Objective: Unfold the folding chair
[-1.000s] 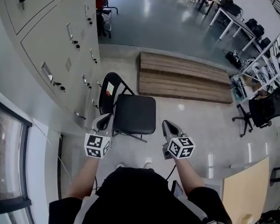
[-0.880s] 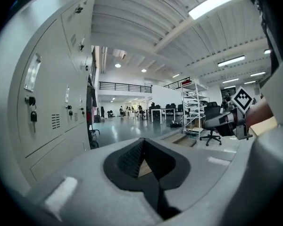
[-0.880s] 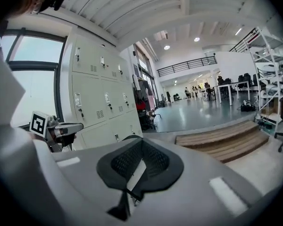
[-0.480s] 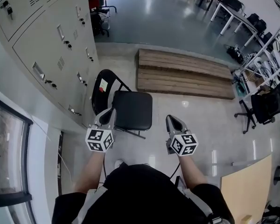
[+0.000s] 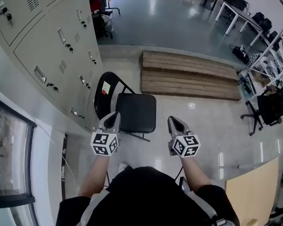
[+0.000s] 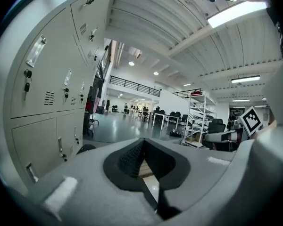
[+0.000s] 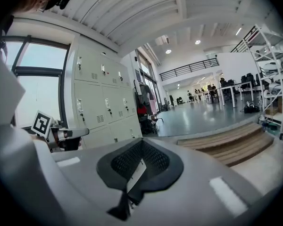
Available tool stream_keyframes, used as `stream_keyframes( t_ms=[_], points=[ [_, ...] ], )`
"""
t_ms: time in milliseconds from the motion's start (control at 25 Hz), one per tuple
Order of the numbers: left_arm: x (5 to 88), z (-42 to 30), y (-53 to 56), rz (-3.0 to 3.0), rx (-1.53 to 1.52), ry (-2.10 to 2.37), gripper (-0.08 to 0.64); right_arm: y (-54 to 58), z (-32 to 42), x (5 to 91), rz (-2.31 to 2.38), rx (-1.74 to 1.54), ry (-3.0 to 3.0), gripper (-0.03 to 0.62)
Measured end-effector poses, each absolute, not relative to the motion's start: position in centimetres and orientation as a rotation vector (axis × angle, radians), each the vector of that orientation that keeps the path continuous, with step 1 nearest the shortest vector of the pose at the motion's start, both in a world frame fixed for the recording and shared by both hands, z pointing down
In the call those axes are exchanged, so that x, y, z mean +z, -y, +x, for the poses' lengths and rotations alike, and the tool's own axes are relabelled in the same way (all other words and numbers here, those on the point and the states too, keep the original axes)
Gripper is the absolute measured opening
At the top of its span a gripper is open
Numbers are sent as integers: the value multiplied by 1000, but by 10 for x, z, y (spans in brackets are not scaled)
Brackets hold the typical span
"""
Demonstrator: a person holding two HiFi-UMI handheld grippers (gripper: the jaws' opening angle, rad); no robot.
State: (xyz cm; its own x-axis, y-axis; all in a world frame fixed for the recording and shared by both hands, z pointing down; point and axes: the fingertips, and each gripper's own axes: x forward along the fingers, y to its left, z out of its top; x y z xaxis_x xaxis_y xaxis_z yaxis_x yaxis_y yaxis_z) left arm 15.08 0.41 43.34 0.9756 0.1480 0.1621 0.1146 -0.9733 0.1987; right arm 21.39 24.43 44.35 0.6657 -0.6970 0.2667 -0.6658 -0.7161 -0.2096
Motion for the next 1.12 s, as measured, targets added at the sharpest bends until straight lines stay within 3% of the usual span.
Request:
stream_keyframes(
  t_ms=[1120],
  points=[
    [421,159,-32,2885,221,-273,5,-239,201,438,-2791,-429,-1162,3]
  ],
)
